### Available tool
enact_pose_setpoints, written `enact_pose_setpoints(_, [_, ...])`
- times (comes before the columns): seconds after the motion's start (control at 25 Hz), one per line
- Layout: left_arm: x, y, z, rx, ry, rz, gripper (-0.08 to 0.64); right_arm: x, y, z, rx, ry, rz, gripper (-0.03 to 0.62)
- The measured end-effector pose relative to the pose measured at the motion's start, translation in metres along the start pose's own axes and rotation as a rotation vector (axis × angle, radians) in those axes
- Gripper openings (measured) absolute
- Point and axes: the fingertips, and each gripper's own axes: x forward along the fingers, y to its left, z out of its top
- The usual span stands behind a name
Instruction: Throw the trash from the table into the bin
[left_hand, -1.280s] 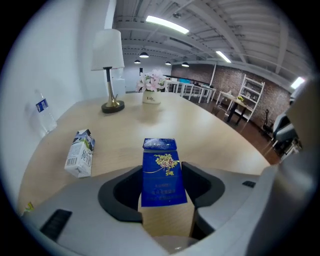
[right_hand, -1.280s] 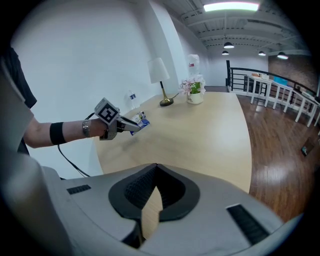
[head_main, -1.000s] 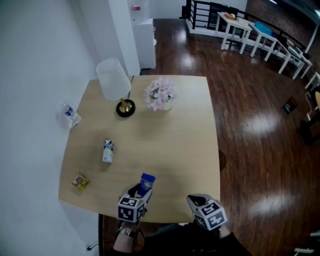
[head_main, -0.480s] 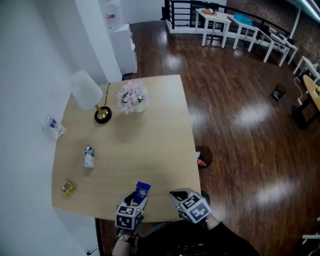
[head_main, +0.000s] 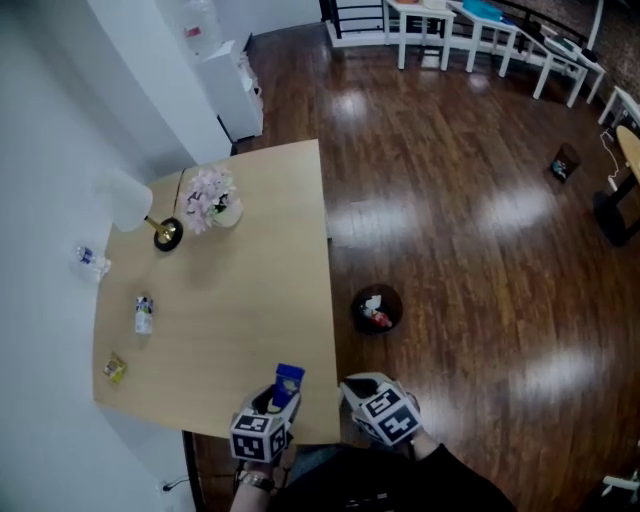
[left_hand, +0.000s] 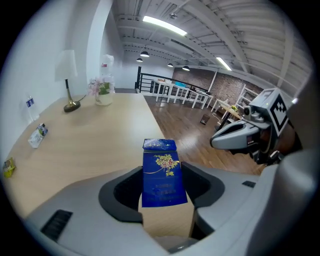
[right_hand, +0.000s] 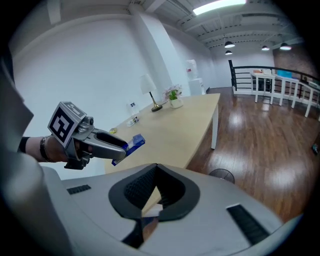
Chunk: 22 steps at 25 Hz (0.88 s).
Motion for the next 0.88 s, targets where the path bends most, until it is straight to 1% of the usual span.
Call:
enact_pose_setpoints(0.12, [0.025, -0.053, 0.015, 0.000, 0.003, -0.041, 0.252, -0.023, -0.039, -0.021, 0.051, 0.028, -0.023, 0.008])
enact_pose_setpoints(0.24, [0.037, -0.091, 0.024, 0.036, 0.022, -0.092, 0.252, -0.043, -0.059, -0.030, 0.110, 0.032, -0.050, 0.008])
enact_pose_setpoints(0.36, [0.048, -0.107, 0.027, 0.060, 0.028, -0.129, 0.252, -0.052, -0.079, -0.035, 0.143, 0.010, -0.105, 0.008])
enact_pose_setpoints(0.48, [0.066, -0.121, 0.026, 0.080, 0.014, -0.166, 0.252, -0.061, -0.092, -0.040, 0.142, -0.011, -0.177, 0.008])
enact_pose_setpoints(0.56, [0.079, -0.135, 0.027, 0.100, 0.020, -0.198, 0.252, -0.071, -0.099, -0.045, 0.151, -0.021, -0.215, 0.008])
enact_pose_setpoints(0.64, [0.092, -0.149, 0.027, 0.112, 0.048, -0.223, 0.252, -0.074, -0.104, -0.055, 0.184, -0.009, -0.217, 0.008])
enact_pose_setpoints(0.72, [0.102, -0.158, 0.026, 0.090, 0.075, -0.230, 0.252, -0.072, -0.108, -0.066, 0.208, 0.027, -0.199, 0.008])
enact_pose_setpoints(0.8, [0.122, -0.162, 0.028, 0.061, 0.101, -0.213, 0.252, -0.066, -0.123, -0.071, 0.215, 0.056, -0.177, 0.008])
enact_pose_setpoints(0.88, [0.151, -0.166, 0.037, 0.037, 0.116, -0.197, 0.253, -0.060, -0.144, -0.070, 0.226, 0.081, -0.155, 0.008])
